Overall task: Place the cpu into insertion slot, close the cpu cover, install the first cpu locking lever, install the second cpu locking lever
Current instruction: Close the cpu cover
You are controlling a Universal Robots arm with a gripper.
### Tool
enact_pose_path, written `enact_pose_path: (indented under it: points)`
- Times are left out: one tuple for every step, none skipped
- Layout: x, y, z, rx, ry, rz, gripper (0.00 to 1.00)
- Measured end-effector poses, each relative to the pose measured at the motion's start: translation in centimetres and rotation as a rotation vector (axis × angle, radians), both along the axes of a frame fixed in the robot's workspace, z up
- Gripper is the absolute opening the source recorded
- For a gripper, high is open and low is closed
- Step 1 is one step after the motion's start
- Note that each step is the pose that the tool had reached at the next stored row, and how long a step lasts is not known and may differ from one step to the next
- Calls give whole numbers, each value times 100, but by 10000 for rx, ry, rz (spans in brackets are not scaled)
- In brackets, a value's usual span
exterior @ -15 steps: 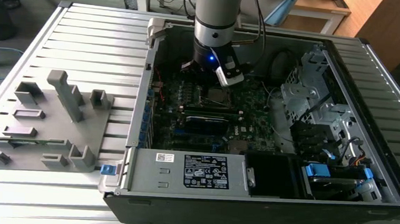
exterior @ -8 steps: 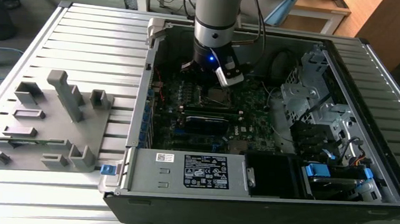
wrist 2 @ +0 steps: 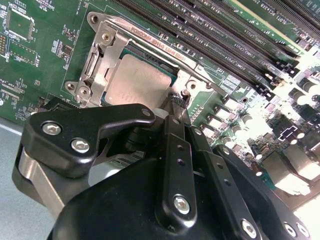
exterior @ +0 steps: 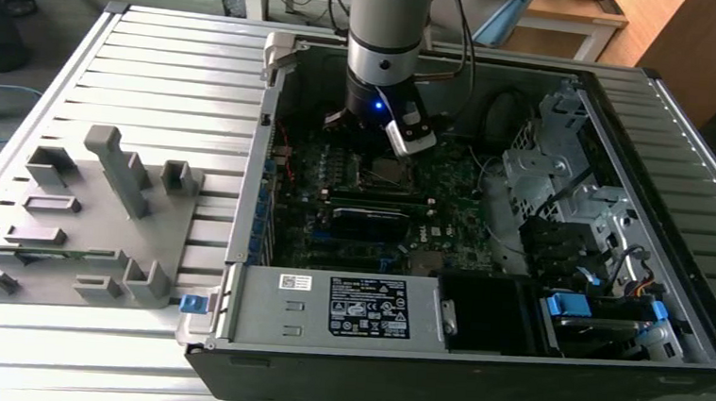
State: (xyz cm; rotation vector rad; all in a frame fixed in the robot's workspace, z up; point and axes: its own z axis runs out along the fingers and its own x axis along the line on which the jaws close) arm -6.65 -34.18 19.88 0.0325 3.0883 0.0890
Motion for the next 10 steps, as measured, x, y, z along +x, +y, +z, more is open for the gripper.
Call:
enact_pose_path:
  points:
    - [-1, 0, -4, -3, -4, 0, 10]
    - [-2, -1, -8, -6, -9, -1, 10]
    - [-2, -1, -11, -7, -13, 0, 10]
    - [-2, -1, -13, -6, -14, 0, 10]
    - [-2, -1, -14, -5, -16, 0, 10]
    - [-2, 0, -15, -2, -18, 0, 10]
    - [-2, 0, -16, 0, -19, 0, 10]
    - [-2, 0, -16, 0, -19, 0, 10]
    - [-2, 0, -14, 1, -20, 0, 10]
    - [-1, 1, -8, 6, -23, 0, 10]
